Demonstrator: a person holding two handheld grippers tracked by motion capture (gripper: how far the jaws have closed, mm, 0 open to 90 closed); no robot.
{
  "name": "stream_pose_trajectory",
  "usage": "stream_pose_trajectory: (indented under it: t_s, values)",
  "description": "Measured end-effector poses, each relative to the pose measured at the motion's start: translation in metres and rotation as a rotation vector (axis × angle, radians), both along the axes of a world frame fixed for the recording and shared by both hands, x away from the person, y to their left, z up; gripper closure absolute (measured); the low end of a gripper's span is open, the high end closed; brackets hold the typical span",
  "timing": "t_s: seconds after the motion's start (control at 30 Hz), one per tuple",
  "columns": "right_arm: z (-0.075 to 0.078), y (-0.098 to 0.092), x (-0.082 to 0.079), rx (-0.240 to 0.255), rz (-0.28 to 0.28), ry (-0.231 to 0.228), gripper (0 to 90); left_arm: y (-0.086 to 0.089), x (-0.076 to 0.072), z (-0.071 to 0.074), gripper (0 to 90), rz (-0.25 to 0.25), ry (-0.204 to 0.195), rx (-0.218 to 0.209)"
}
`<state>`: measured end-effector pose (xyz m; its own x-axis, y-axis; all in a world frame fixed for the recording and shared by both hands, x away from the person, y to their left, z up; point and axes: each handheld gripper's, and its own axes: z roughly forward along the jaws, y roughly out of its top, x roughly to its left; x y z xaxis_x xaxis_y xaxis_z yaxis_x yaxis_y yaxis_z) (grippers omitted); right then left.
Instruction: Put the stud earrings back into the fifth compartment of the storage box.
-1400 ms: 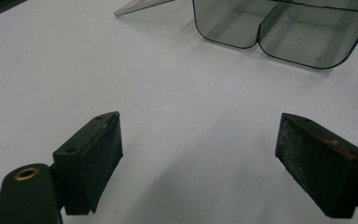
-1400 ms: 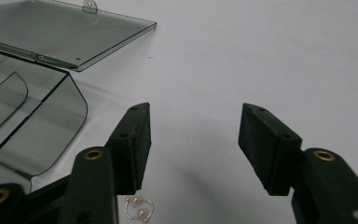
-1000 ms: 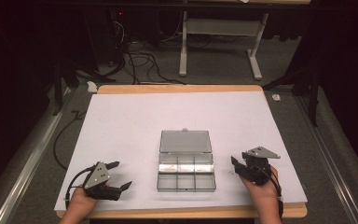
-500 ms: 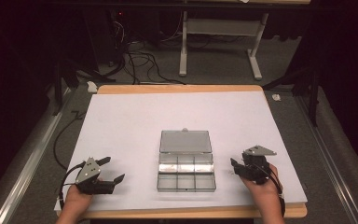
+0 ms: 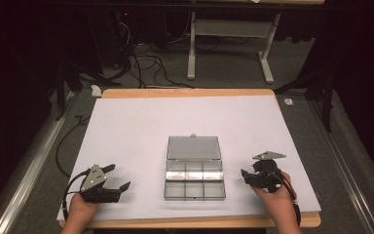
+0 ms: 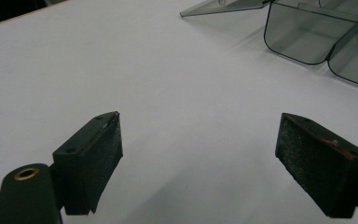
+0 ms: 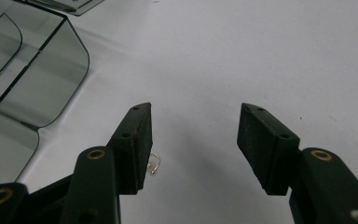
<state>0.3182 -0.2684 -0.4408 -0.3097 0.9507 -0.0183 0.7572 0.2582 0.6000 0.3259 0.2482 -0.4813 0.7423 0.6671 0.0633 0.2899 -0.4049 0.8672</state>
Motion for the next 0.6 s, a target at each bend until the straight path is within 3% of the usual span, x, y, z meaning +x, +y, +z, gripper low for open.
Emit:
stream_pose_trajectory:
  t_s: [0.37, 0.6]
  values:
    - [0.0018, 0.0021, -0.0008, -0.03, 0.034, 0.082, 47.1, 0.0022, -0.0024, 0.0004, 15.3, -0.026, -0.007, -0.005]
    - [0.0019, 0.0037, -0.001, -0.033, 0.062, 0.145, 48.3, -0.0009, -0.0047, -0.0002, 15.2, -0.059, -0.022, 0.026]
